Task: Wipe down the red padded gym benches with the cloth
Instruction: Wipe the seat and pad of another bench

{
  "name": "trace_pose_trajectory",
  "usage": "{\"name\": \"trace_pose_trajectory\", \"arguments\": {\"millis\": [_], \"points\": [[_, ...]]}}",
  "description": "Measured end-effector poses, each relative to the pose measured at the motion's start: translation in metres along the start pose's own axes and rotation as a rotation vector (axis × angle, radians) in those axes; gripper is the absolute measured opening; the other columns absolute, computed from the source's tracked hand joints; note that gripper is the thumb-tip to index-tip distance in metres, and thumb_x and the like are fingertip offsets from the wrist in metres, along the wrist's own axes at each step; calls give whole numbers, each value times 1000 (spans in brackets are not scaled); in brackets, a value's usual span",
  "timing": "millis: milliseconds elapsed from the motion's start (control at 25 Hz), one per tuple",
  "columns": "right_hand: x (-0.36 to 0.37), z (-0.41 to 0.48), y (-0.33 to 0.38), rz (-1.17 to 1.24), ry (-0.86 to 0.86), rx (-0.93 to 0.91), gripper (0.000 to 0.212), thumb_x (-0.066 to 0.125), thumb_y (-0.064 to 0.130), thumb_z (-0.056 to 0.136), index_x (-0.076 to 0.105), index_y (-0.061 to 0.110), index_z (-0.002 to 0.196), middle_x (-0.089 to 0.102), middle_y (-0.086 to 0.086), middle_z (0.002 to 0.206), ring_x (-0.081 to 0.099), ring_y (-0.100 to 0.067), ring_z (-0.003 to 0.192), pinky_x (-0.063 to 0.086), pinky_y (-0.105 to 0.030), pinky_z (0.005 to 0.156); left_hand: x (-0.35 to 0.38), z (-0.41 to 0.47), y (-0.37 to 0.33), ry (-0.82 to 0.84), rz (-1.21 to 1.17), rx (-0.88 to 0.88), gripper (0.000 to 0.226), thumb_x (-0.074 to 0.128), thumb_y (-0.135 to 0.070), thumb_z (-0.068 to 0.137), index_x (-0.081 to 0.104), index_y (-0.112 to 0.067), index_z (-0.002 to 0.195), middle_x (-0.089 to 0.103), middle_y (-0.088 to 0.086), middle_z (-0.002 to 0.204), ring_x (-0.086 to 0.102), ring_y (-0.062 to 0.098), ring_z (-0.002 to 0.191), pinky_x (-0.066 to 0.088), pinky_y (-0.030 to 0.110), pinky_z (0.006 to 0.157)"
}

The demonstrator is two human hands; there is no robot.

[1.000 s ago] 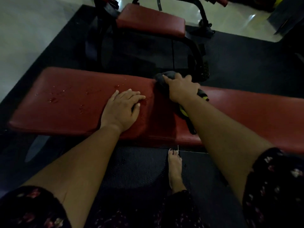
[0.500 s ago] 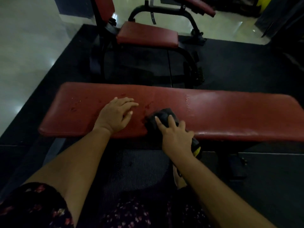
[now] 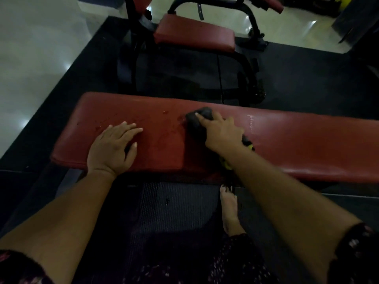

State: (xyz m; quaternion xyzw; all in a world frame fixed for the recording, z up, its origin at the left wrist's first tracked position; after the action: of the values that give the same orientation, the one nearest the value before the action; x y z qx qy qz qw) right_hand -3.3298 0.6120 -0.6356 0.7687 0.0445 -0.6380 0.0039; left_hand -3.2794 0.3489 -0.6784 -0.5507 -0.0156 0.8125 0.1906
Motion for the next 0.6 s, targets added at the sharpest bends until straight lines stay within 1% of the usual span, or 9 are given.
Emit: {"name": "trace_pose_trajectory", "arguments": {"millis": [160, 240, 320, 480, 600], "points": [[-5, 49, -4, -27, -38, 39, 72, 53, 24, 92, 17, 50, 150, 32, 0, 145, 38, -38, 120, 47, -55, 89, 0, -2, 0, -48, 4, 3, 49, 40, -33, 90, 62, -15, 130, 61, 8, 133, 54, 31, 127, 35, 49, 110], [-11, 69, 7, -76, -36, 56, 72, 53, 27, 93, 16, 49, 150, 32, -2, 146, 36, -39, 122, 43, -57, 90, -1, -1, 0, -30, 30, 1, 49, 40, -34, 89, 62, -17, 130, 61, 5, 133, 54, 29, 127, 29, 49, 113], [-18, 79, 27, -138, -20, 2, 69, 51, 30, 95, 14, 49, 151, 32, -3, 148, 35, -39, 123, 38, -60, 92, -3, -1, 0, -27, 48, 4, 48, 40, -34, 89, 62, -19, 129, 61, 3, 133, 54, 27, 127, 27, 49, 114], [-17, 51, 59, -183, -26, -179, 68, 50, 29, 96, 13, 49, 151, 30, -3, 149, 34, -39, 124, 40, -59, 90, -4, -1, -1, -11, 65, -7, 48, 41, -35, 88, 61, -20, 129, 61, 2, 132, 54, 26, 126, 28, 48, 113], [-8, 4, 67, -175, -66, -246, 71, 51, 28, 95, 12, 47, 151, 24, -4, 153, 33, -39, 125, 40, -57, 89, -4, 1, 2, 60, 77, -40, 52, 39, -36, 87, 56, -22, 134, 58, 2, 136, 52, 26, 128, 25, 50, 116]]}}
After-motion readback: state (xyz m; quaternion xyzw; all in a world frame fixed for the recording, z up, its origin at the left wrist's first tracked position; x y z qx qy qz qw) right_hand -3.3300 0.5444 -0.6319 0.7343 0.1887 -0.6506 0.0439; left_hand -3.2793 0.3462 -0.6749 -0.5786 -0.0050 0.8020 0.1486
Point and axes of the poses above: each hand's wrist, its own z-axis towards the middle knuckle, its own x-axis out of the palm, y = z × x, the point moved 7 cm from there along z, towards the middle knuckle
